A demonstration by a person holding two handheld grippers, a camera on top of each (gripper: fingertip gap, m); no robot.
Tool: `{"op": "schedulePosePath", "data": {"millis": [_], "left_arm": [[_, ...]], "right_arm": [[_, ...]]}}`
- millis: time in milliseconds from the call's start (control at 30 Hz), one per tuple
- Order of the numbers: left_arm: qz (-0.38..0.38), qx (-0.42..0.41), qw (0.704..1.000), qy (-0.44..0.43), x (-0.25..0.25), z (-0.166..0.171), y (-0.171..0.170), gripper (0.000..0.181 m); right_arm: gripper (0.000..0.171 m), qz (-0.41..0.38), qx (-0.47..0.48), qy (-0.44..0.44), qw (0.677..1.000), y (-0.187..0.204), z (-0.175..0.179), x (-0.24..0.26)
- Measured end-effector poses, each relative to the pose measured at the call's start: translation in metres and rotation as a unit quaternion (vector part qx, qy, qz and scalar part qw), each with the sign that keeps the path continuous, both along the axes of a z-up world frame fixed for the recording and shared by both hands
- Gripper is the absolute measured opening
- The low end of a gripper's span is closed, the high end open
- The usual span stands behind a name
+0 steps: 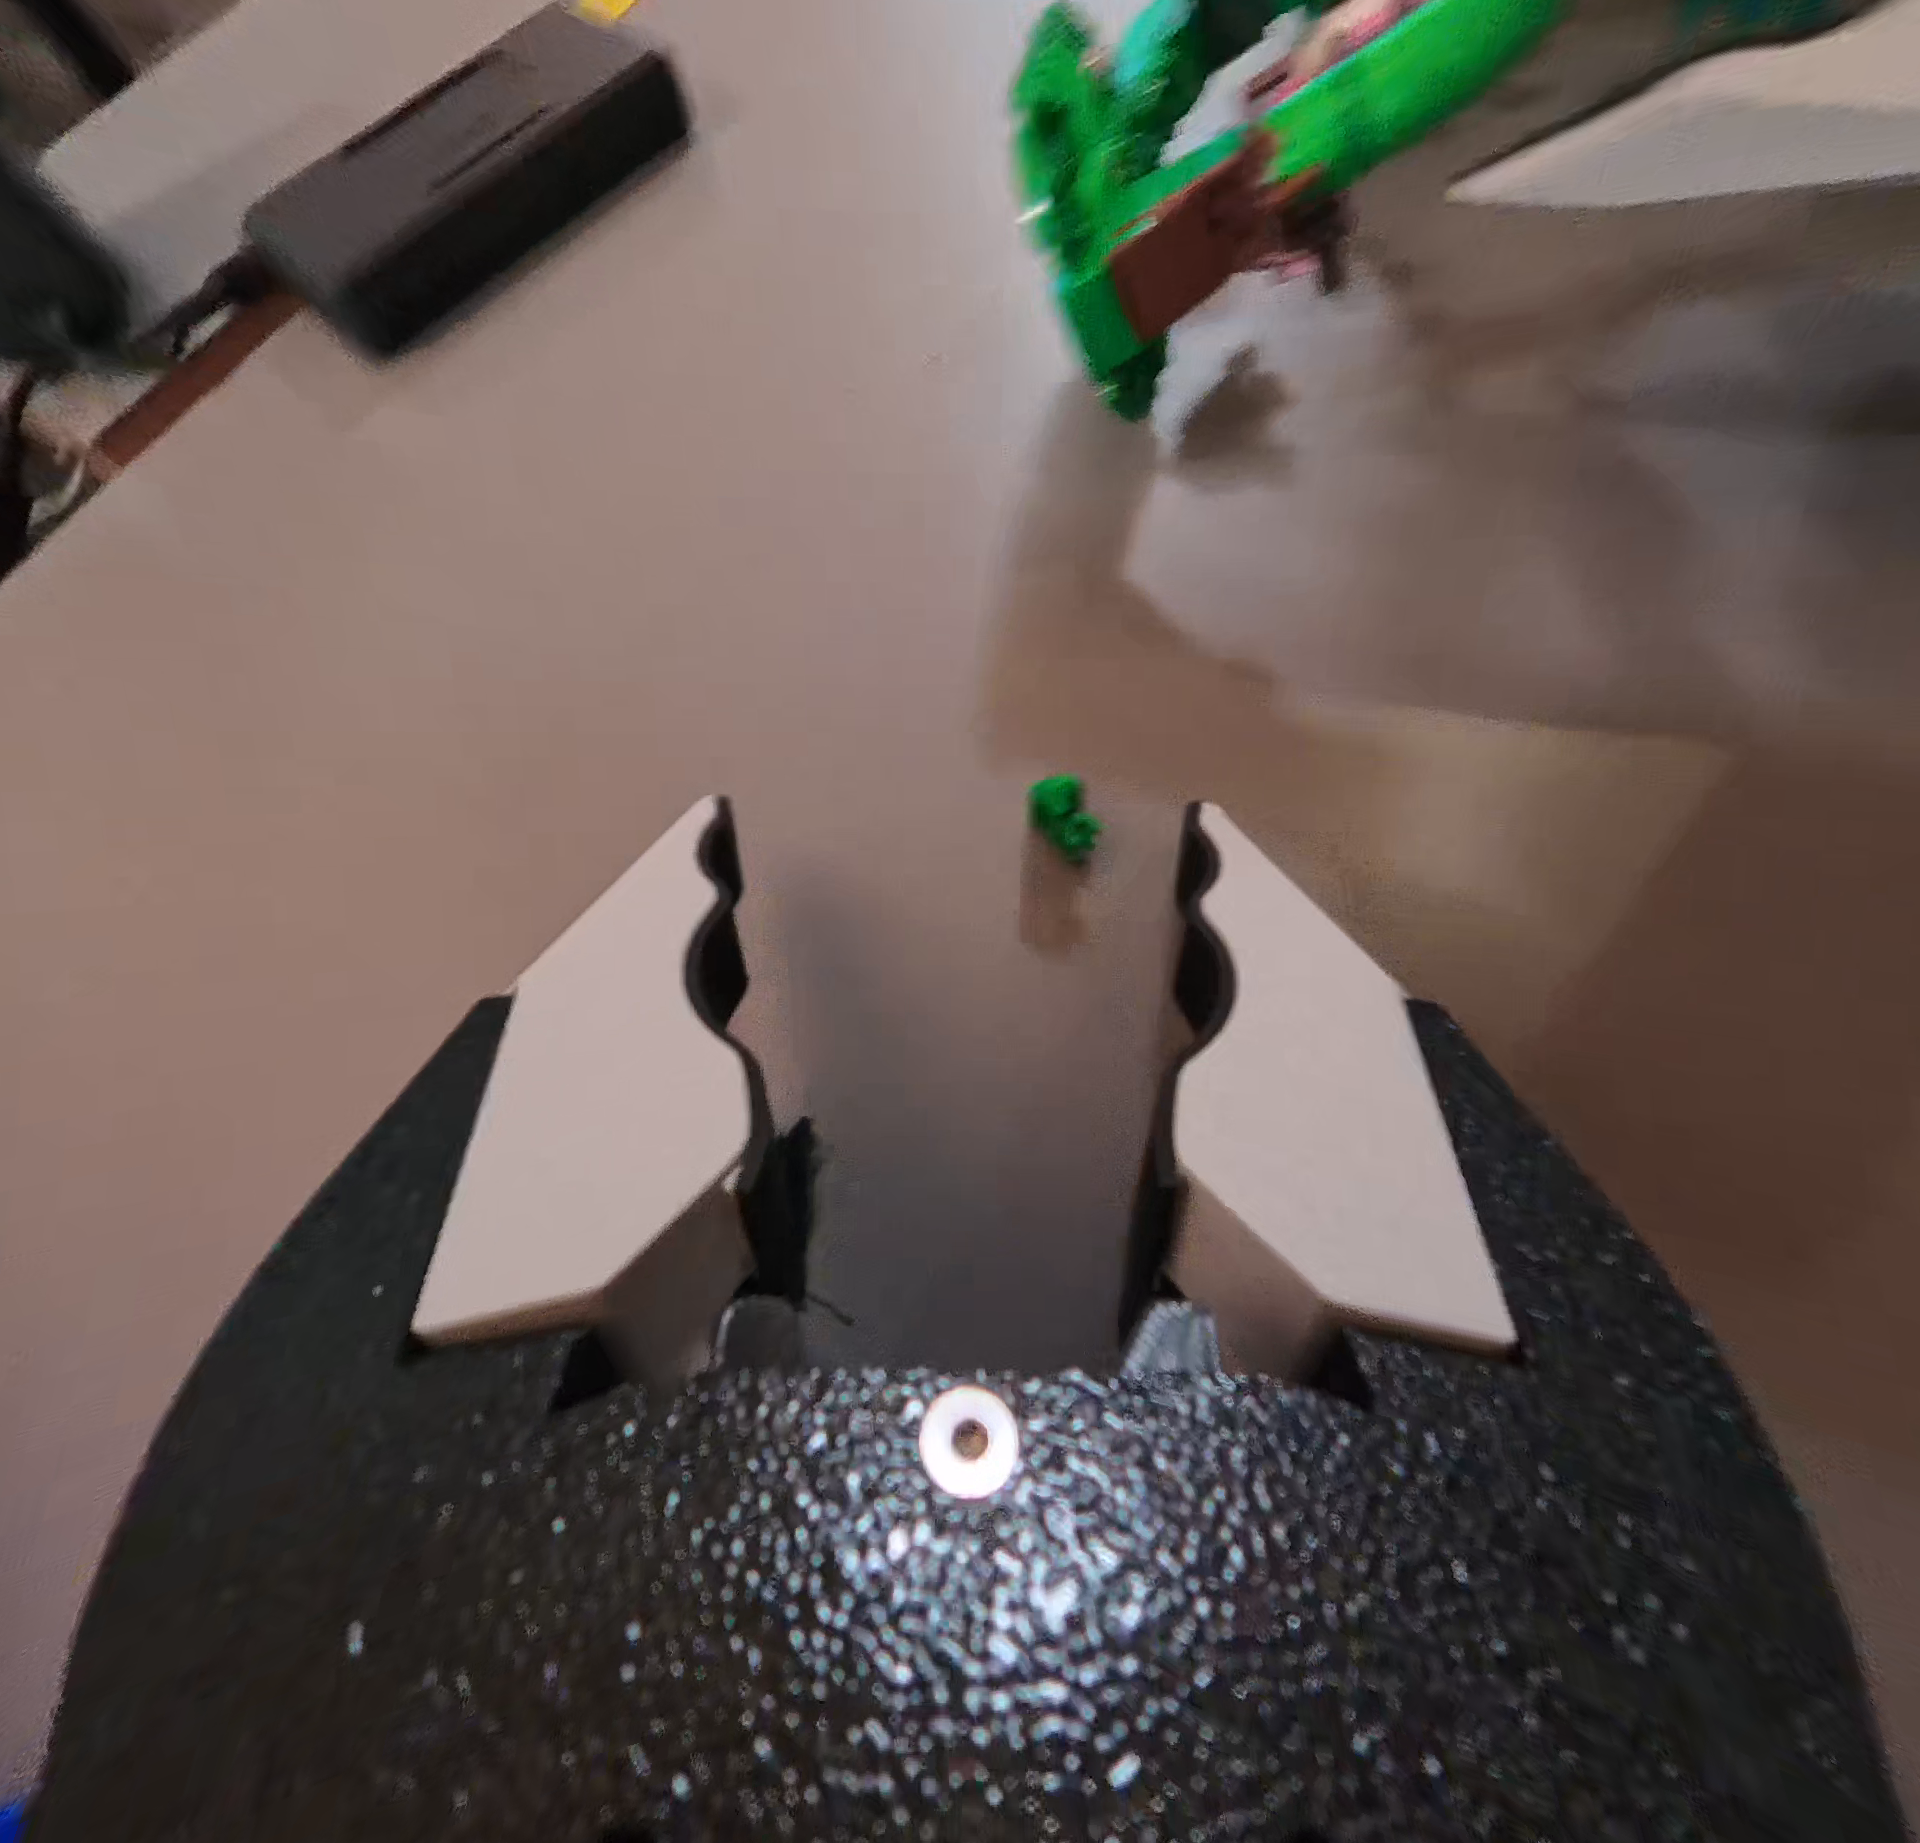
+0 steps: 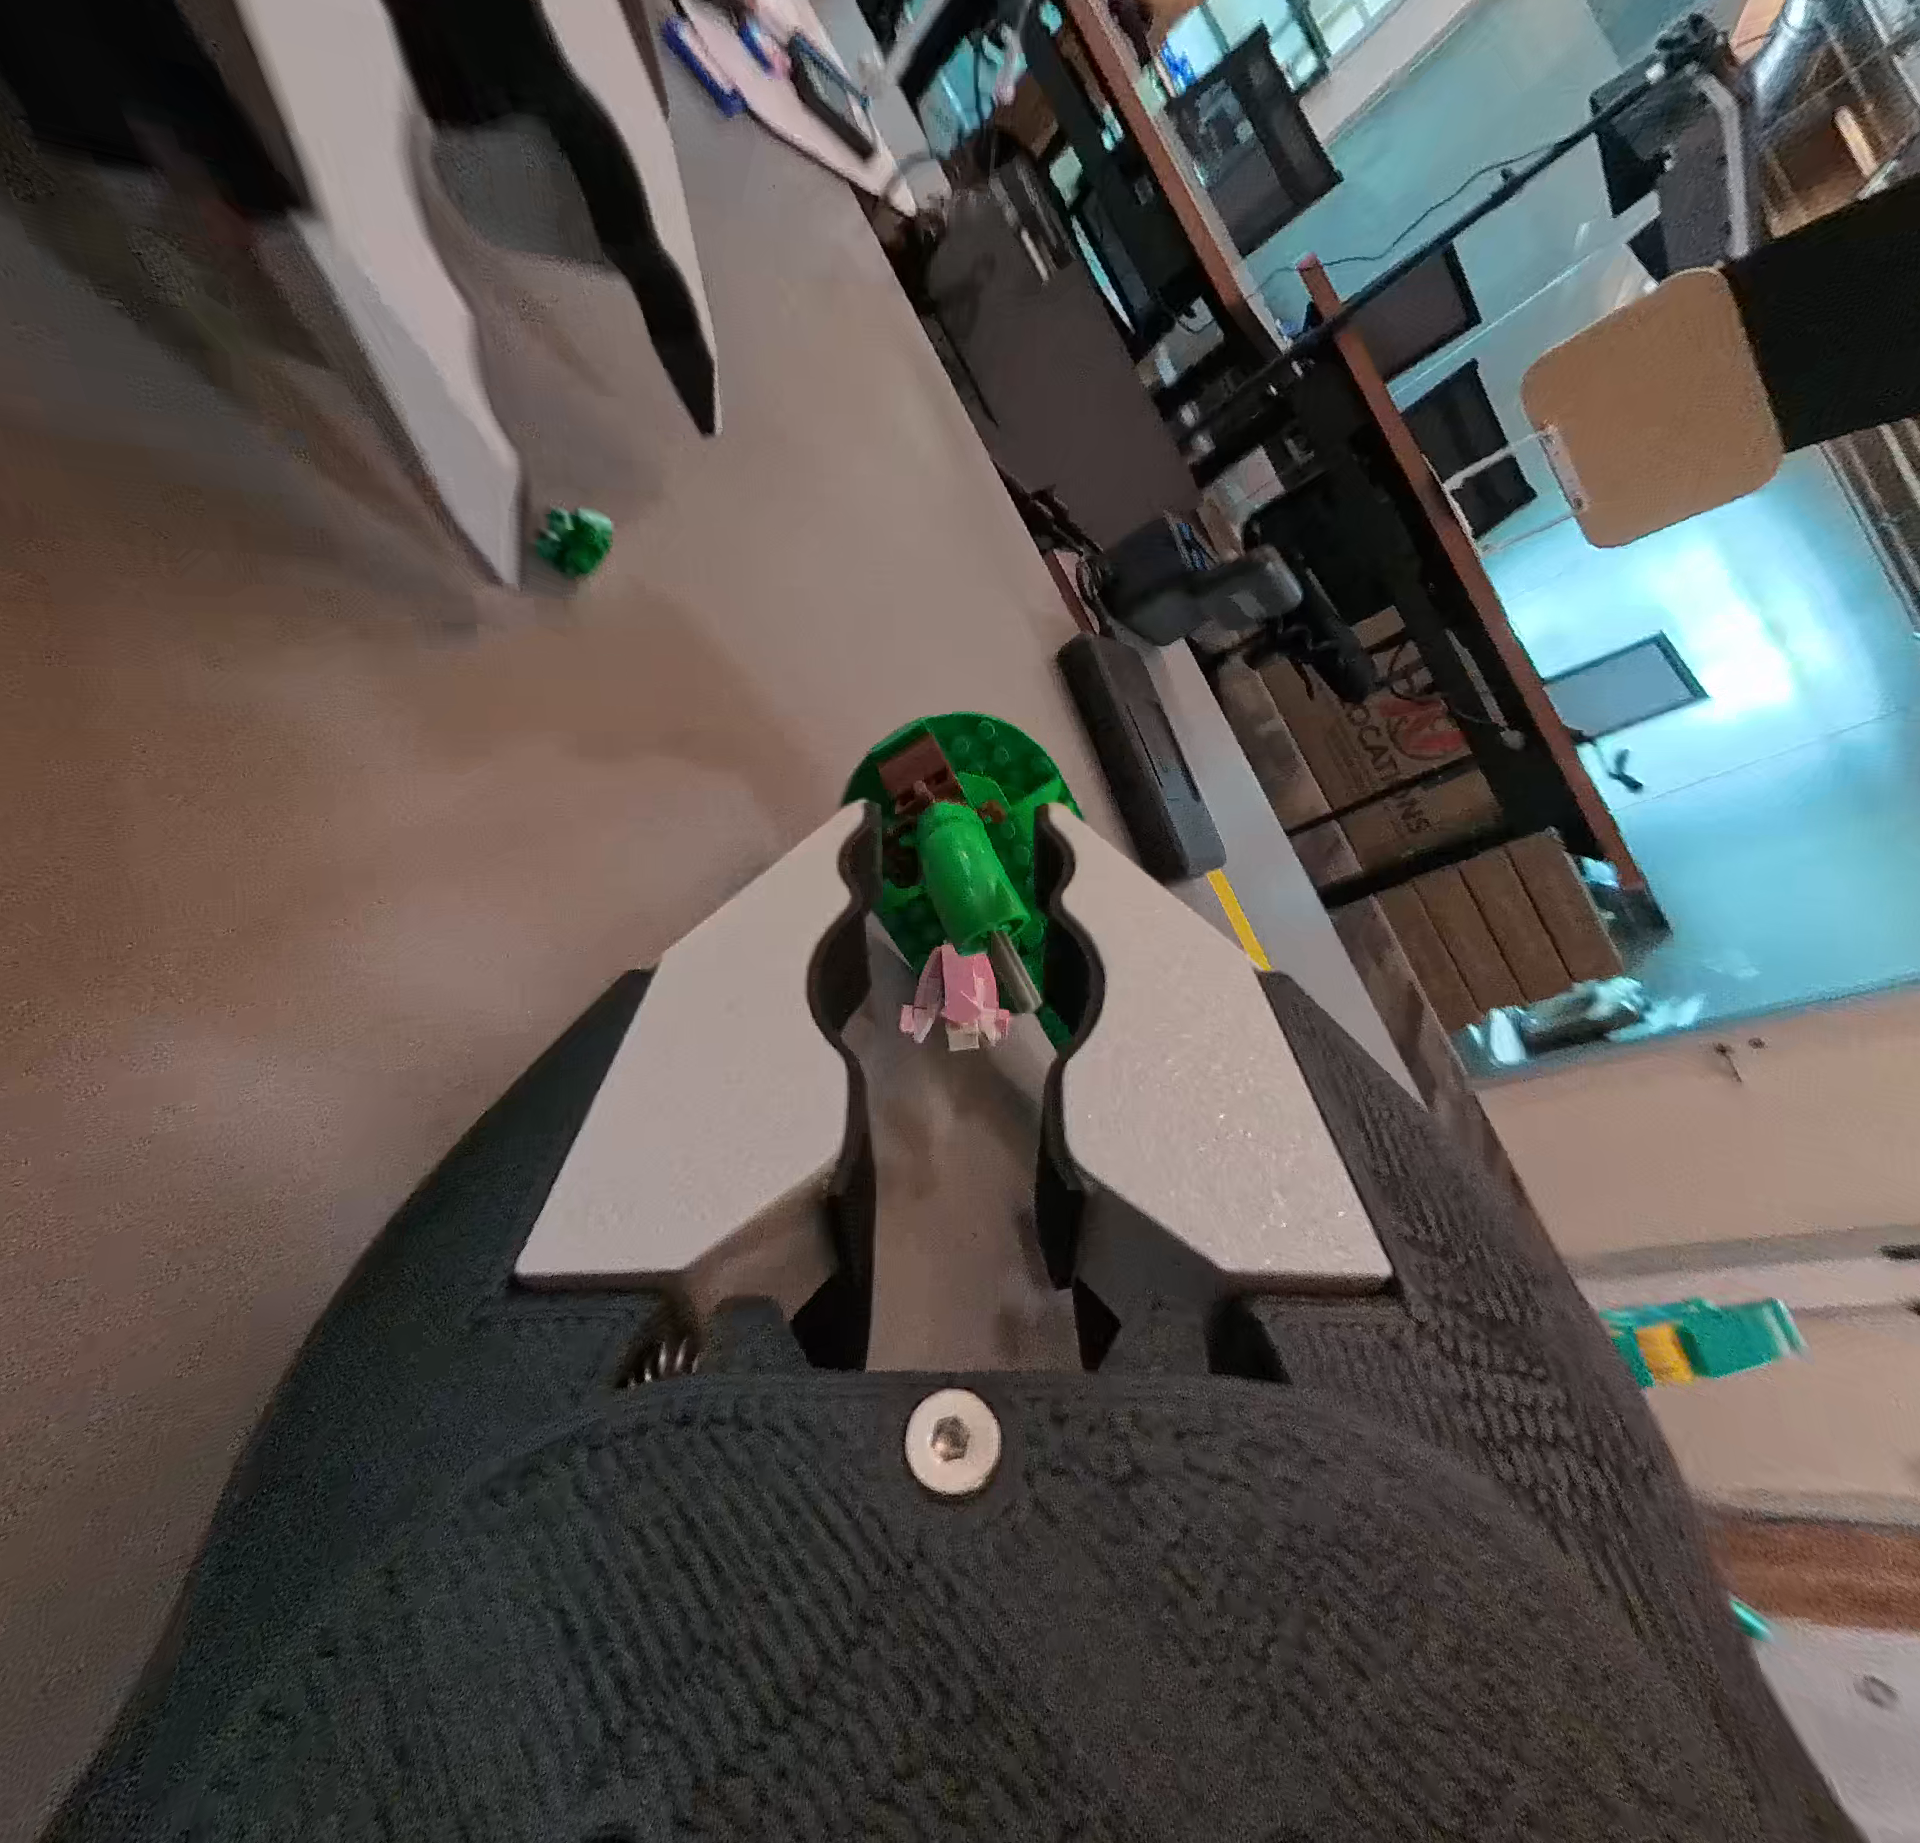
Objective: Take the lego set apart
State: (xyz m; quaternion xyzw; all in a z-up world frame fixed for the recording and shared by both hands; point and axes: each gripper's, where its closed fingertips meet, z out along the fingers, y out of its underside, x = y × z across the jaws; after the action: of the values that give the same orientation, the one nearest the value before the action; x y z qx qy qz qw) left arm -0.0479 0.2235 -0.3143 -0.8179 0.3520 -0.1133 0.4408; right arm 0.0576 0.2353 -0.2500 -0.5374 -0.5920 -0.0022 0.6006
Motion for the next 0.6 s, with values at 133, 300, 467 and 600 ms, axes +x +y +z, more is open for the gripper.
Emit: {"op": "schedulePosePath", "data": {"millis": [133, 300, 467, 600], "left_arm": [[-0.097, 0.117, 0.988, -0.012, 0.042, 0.038, -0.002, 0.081], [-0.195, 0.284, 0.935, 0.082, 0.093, 0.056, 0.013, 0.065], [-0.268, 0.374, 0.868, 0.186, 0.113, 0.04, 0.021, 0.043], [-0.295, 0.409, 0.835, 0.219, 0.115, 0.037, 0.014, 0.034]], "right_arm": [[0.021, -0.032, 0.021, -0.044, 0.998, 0.015, -0.012, 0.006], [0.018, -0.016, 0.02, -0.053, 0.998, 0.013, -0.014, 0.006], [0.014, 0.024, 0.008, -0.062, 0.998, 0.001, -0.016, 0.004], [0.013, 0.049, 0.015, -0.069, 0.996, -0.009, -0.016, 0.0]]}}
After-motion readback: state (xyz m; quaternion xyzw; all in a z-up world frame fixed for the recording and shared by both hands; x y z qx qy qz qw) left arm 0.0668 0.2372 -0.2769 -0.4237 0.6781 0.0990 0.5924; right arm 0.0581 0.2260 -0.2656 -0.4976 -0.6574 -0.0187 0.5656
